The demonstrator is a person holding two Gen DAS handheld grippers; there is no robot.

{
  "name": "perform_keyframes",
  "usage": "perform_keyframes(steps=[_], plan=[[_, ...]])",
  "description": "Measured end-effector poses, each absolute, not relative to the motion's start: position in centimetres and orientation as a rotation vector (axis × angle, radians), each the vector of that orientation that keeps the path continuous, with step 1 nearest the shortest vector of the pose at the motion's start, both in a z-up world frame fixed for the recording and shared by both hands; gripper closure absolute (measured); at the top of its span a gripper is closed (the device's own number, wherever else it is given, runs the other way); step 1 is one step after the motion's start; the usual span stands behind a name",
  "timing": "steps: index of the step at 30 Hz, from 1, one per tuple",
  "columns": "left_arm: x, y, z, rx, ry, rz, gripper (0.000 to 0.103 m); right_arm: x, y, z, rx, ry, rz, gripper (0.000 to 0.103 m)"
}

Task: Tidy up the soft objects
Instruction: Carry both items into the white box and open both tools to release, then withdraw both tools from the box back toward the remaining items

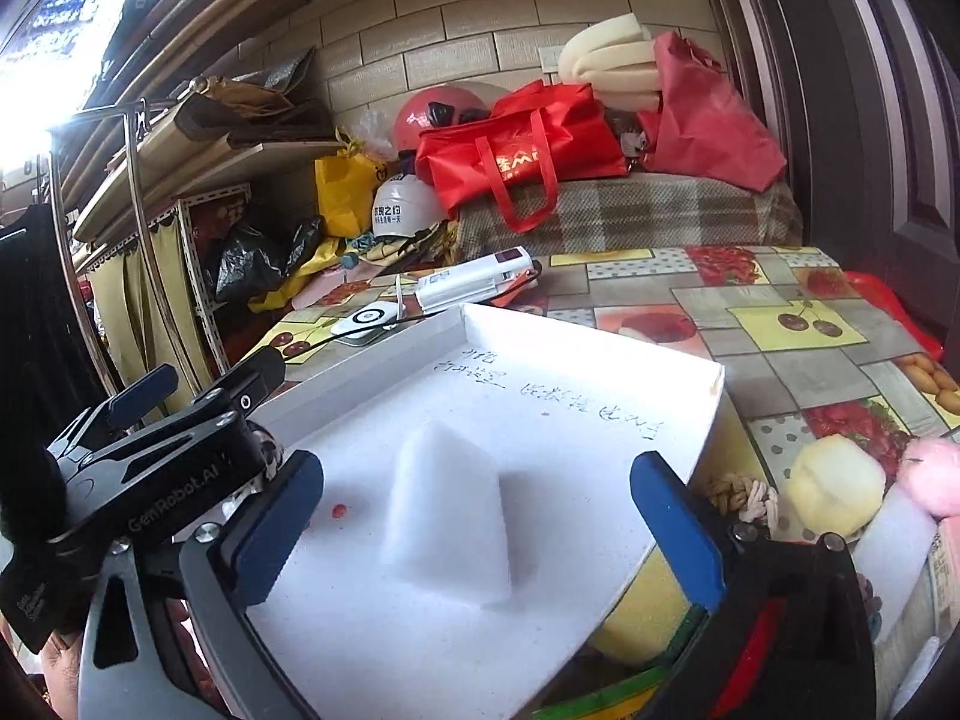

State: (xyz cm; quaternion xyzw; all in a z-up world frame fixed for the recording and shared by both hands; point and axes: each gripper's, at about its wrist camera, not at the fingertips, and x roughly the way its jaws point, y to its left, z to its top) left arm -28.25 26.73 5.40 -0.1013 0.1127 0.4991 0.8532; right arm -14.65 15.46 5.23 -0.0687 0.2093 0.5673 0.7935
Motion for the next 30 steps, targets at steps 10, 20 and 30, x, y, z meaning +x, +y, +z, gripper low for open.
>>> perform_keyframes(steps=[10, 20, 30], plan=[[-28.8, 26.1, 5.5, -0.2, 0.221, 1.082, 0.0, -14.5, 14.6, 5.8, -0.087, 0.396, 1.224, 0.0], [-29.3, 24.5, 5.3, -0.213, 0.234, 1.064, 0.0, -15.7, 11.2, 6.1, -0.105, 0.349, 1.255, 0.0], [-28.4, 20.1, 5.3, -0.203, 0.241, 0.949, 0.0, -10.5, 3.2, 7.0, -0.012, 0.307, 1.133, 0.0]])
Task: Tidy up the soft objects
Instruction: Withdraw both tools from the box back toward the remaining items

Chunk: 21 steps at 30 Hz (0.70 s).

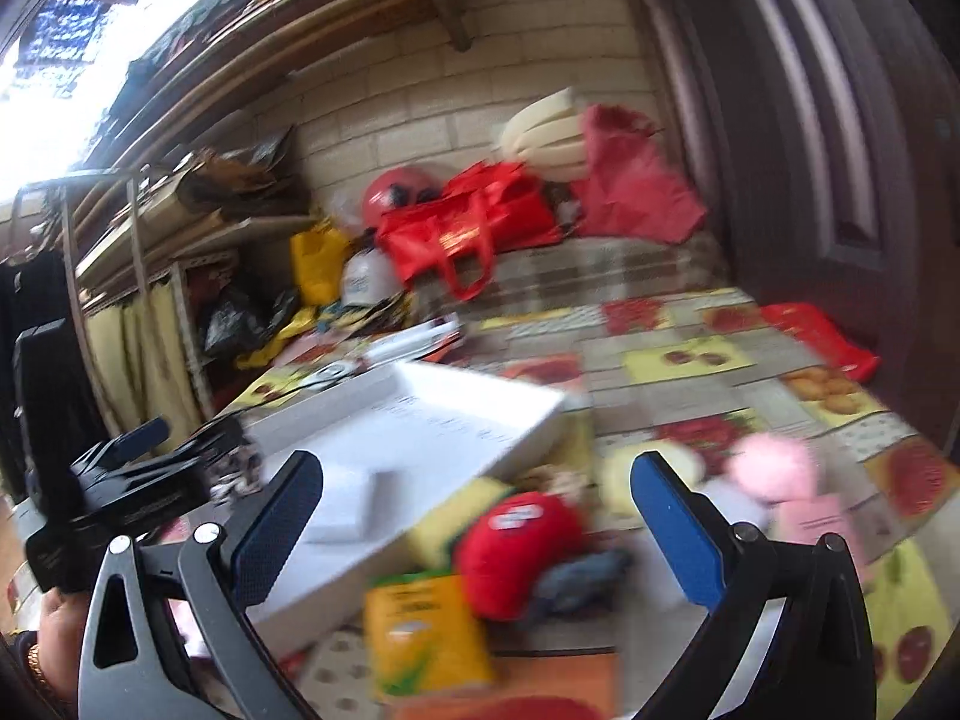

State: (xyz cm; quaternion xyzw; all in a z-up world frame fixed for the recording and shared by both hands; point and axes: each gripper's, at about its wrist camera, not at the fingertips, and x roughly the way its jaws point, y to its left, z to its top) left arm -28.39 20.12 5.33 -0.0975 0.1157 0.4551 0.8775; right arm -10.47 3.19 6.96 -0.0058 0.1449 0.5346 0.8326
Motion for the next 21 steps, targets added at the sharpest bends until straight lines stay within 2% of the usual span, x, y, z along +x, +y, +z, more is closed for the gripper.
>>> perform_keyframes(steps=[3, 9, 16, 21], plan=[[-27.5, 18.8, 5.4, -0.197, 0.259, 0.868, 0.0, -7.6, 0.1, 7.2, 0.035, 0.303, 1.048, 0.0], [-24.8, 15.6, 5.5, -0.117, 0.327, 0.652, 0.0, -3.1, -3.7, 6.4, 0.048, 0.441, 0.993, 0.0], [-22.4, 13.7, 5.0, -0.136, 0.424, 0.403, 0.001, -4.8, -4.3, 5.5, -0.103, 0.489, 1.107, 0.0], [-20.2, 11.5, 4.4, -0.073, 0.519, 0.279, 0.001, -3.9, -5.0, 4.9, -0.07, 0.524, 1.084, 0.0]])
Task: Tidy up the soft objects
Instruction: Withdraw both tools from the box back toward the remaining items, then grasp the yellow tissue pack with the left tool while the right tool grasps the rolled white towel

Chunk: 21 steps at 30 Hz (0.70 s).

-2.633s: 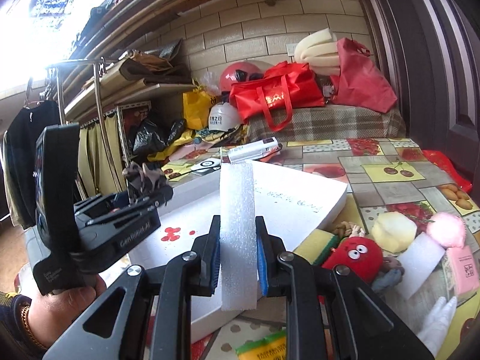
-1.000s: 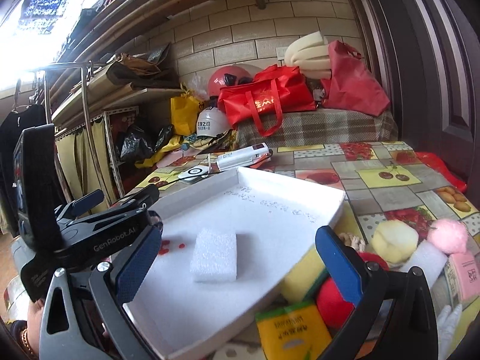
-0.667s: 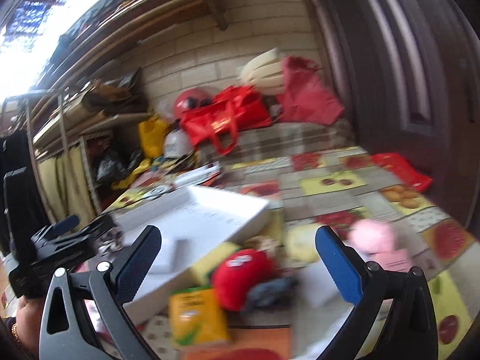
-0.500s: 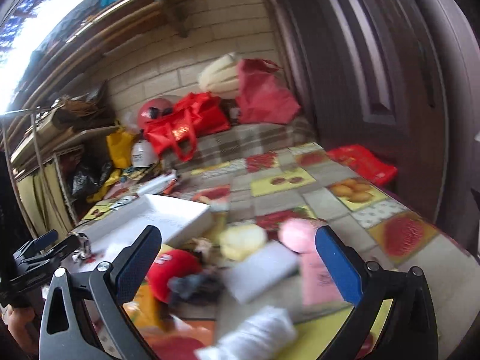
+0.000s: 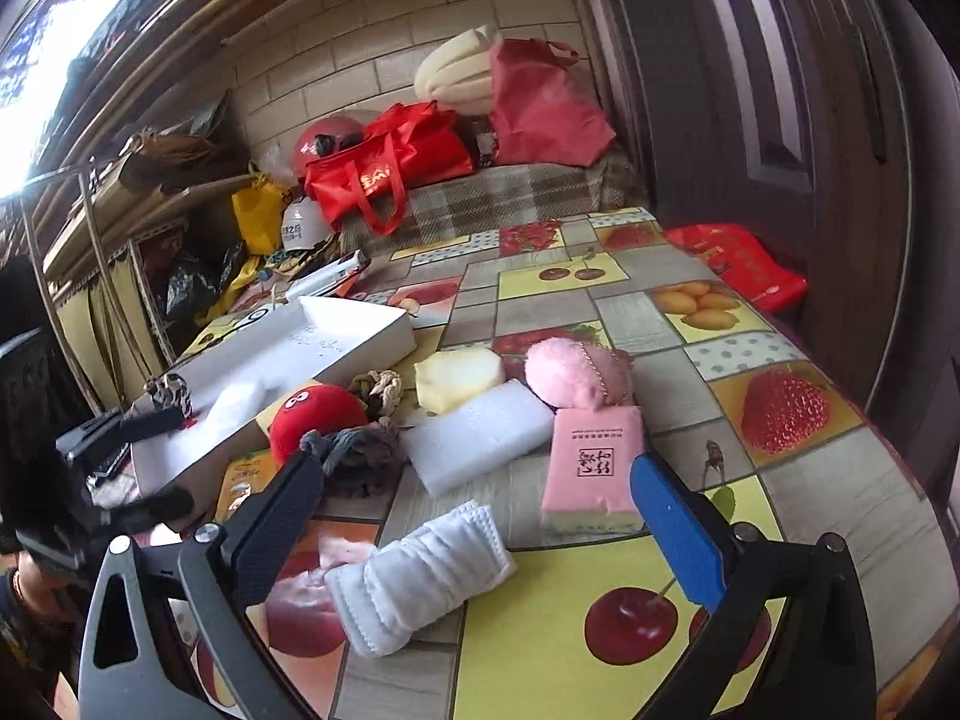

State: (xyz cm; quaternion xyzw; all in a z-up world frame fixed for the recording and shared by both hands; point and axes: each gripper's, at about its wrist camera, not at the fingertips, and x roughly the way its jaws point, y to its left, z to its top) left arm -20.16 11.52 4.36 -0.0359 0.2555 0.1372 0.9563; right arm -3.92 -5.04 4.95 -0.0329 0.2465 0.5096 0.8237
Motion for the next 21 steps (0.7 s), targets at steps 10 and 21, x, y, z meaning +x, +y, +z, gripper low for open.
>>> perform_keyframes(steps=[10, 21], plan=[[-14.8, 9.9, 0.9, -0.025, 0.81, 0.234, 0.001, -2.2, -6.1, 4.6, 0.028, 0.583, 1.075, 0.0], [-17.1, 7.8, 3.3, -0.086, 0.695, 0.163, 0.001, -2.4, -4.9, 3.5, -0.033, 0.675, 1.162, 0.0]])
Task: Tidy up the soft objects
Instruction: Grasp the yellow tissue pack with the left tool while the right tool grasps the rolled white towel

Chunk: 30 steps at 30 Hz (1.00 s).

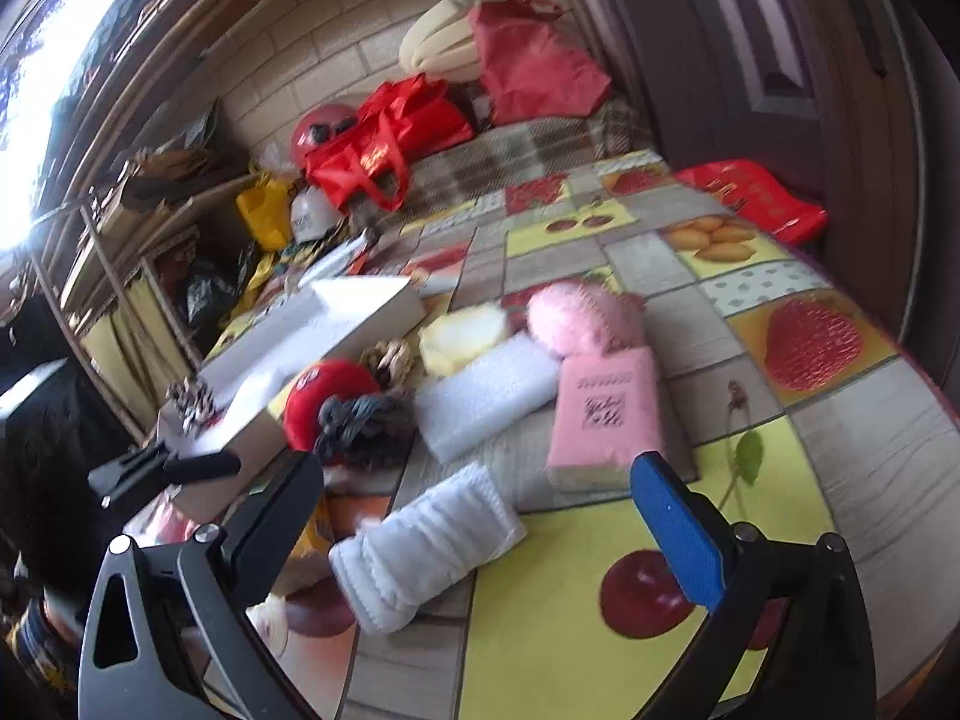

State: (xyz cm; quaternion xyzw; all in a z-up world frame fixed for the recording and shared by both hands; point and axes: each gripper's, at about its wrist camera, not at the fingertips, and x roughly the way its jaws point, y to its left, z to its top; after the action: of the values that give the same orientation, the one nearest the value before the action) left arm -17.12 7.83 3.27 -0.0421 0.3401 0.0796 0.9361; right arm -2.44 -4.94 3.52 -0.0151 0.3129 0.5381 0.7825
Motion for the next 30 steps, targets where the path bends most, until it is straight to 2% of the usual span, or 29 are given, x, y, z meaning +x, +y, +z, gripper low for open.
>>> perform_keyframes(steps=[5, 9, 10, 11, 12, 13, 15, 20, 26, 30], plan=[[-15.0, 8.6, 1.4, -0.098, 0.845, 0.166, 0.001, -4.4, -3.1, 3.2, -0.176, 0.674, 1.235, 0.0], [-13.9, 8.2, 0.3, -0.067, 0.89, 0.201, 0.001, -5.3, -1.3, 2.6, -0.301, 0.701, 1.241, 0.0], [-13.9, 8.3, 0.2, -0.071, 0.895, 0.205, 0.004, -5.5, -0.8, 2.4, -0.333, 0.708, 1.239, 0.001], [-14.1, 8.5, 0.1, -0.078, 0.899, 0.206, 0.013, -5.7, -0.5, 2.2, -0.362, 0.714, 1.239, 0.001], [-14.0, 8.8, -0.1, -0.087, 0.909, 0.217, 0.015, -5.8, -0.3, 2.0, -0.384, 0.718, 1.237, 0.001], [-13.8, 9.2, -0.3, -0.1, 0.921, 0.227, 0.024, -6.0, -0.2, 1.8, -0.397, 0.72, 1.234, 0.01], [-13.7, 9.6, -0.1, -0.109, 0.904, 0.23, 0.025, -6.1, -0.2, 1.7, -0.403, 0.714, 1.245, 0.033], [-14.0, 9.2, 0.4, -0.085, 0.867, 0.246, 0.026, -5.8, -1.3, 2.1, -0.329, 0.697, 1.245, 0.054], [-16.3, 8.4, 2.5, -0.037, 0.717, 0.306, 0.026, -4.8, -3.1, 3.0, -0.179, 0.674, 1.226, 0.055], [-18.7, 9.4, 4.0, -0.078, 0.586, 0.384, 0.026, -5.4, -4.3, 4.7, -0.078, 0.567, 1.236, 0.055]])
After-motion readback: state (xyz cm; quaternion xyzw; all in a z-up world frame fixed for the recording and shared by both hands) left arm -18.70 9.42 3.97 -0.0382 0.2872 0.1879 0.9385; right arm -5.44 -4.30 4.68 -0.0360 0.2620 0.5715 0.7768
